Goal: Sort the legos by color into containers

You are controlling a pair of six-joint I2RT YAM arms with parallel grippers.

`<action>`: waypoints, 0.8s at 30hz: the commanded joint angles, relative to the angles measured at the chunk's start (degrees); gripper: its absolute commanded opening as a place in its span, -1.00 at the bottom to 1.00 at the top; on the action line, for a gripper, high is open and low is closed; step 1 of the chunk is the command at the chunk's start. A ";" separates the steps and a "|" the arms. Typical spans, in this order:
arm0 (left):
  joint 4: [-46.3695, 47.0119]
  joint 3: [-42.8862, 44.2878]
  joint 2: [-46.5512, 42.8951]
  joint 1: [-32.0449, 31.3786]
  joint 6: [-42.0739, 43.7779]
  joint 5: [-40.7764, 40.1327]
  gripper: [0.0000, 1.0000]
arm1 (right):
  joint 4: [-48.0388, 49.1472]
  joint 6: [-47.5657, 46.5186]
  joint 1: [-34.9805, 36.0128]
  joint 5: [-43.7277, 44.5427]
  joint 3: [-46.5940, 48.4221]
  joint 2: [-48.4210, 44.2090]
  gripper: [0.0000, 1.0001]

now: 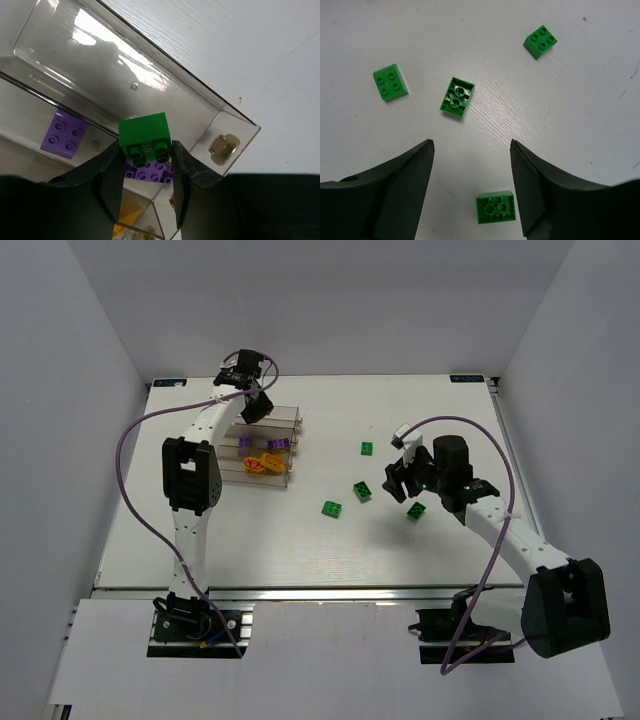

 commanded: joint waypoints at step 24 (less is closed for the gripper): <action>22.09 -45.32 -45.89 0.44 8.16 29.31 0.83 | -8.56 30.74 2.83 22.66 44.82 51.14 0.48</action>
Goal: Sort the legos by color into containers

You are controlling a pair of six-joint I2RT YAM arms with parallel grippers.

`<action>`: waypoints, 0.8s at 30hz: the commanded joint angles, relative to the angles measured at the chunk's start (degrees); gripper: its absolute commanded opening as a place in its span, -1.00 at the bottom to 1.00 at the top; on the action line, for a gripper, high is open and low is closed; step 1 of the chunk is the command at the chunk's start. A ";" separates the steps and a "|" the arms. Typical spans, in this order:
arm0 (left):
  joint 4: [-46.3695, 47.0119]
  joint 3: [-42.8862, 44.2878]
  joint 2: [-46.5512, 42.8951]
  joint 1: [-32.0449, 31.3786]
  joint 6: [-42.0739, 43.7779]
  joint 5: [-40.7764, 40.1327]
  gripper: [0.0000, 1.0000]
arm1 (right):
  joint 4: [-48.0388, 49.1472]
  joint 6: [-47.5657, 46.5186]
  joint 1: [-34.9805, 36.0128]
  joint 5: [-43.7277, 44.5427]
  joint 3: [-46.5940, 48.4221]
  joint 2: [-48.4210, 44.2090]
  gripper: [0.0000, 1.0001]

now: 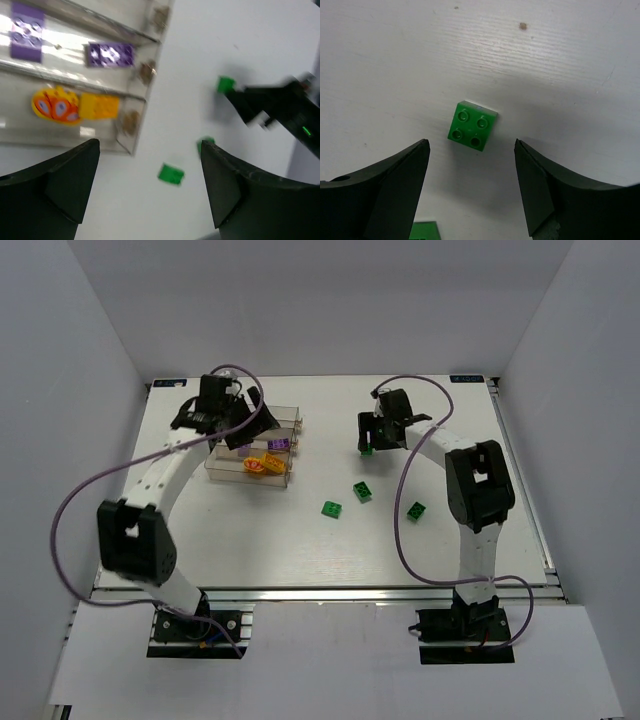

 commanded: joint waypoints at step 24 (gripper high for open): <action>13.64 -52.38 -41.74 -2.60 -13.20 18.46 0.91 | 7.20 -13.86 5.32 -23.16 18.68 6.38 -0.93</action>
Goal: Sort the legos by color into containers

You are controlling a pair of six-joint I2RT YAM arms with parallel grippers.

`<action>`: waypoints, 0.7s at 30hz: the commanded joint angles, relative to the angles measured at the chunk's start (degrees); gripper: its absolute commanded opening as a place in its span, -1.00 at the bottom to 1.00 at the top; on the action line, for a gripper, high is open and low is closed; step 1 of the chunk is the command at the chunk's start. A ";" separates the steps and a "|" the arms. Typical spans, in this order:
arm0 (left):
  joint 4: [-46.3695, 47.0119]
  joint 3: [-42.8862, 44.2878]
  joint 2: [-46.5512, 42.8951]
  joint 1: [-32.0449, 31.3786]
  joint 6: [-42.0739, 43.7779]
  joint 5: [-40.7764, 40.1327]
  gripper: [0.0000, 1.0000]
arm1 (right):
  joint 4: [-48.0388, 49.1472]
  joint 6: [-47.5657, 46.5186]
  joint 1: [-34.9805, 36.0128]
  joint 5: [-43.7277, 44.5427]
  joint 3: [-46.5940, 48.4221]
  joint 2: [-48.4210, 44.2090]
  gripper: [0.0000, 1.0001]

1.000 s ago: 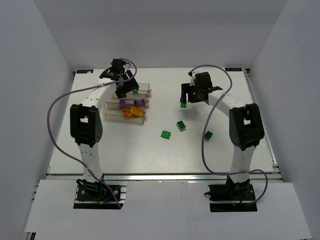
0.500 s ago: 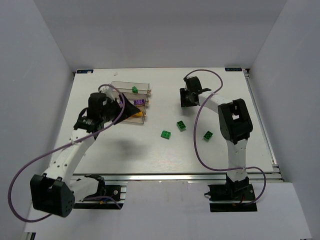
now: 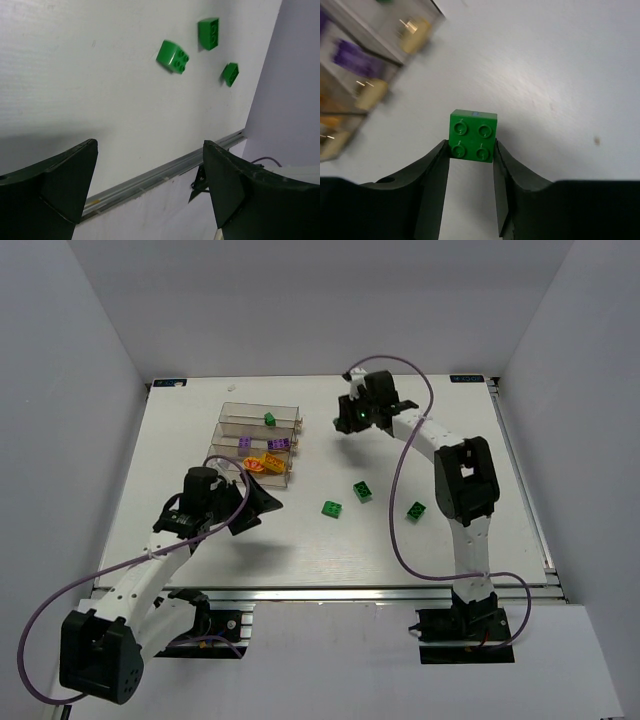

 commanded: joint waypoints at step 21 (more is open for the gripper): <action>1.50 -3.79 0.52 -3.40 -1.54 4.90 0.92 | 22.48 -7.65 10.93 -2.56 30.16 20.02 0.10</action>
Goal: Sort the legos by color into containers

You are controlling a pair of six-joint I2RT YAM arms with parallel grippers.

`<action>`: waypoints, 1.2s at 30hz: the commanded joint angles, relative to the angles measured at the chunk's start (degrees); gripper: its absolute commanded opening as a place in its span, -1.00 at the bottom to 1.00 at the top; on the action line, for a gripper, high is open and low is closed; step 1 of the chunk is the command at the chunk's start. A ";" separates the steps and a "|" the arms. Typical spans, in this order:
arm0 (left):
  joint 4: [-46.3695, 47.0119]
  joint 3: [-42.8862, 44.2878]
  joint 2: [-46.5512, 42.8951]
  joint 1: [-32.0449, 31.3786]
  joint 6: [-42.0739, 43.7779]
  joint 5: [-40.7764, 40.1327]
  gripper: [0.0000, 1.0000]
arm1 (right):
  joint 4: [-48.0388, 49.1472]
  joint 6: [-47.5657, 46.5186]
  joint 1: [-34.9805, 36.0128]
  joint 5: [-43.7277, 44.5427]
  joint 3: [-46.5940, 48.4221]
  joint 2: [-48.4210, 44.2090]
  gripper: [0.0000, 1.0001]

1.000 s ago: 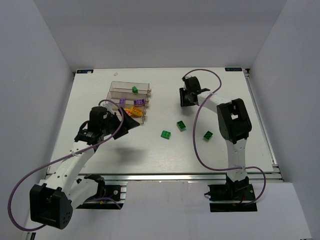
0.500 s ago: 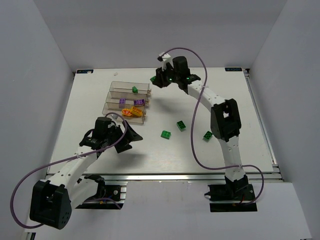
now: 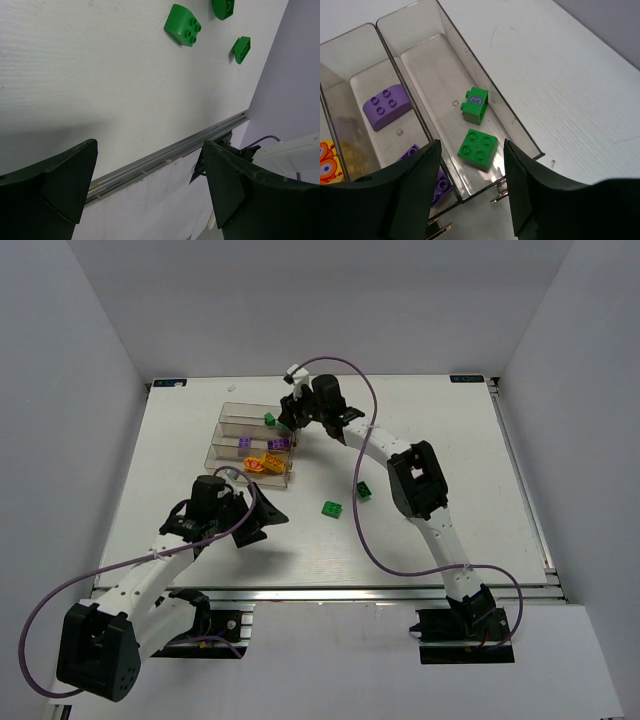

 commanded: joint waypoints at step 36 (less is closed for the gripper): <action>-41.04 69.87 62.47 -26.00 -14.86 -28.04 0.77 | -33.76 -18.39 -31.46 -37.81 -52.84 -56.66 0.73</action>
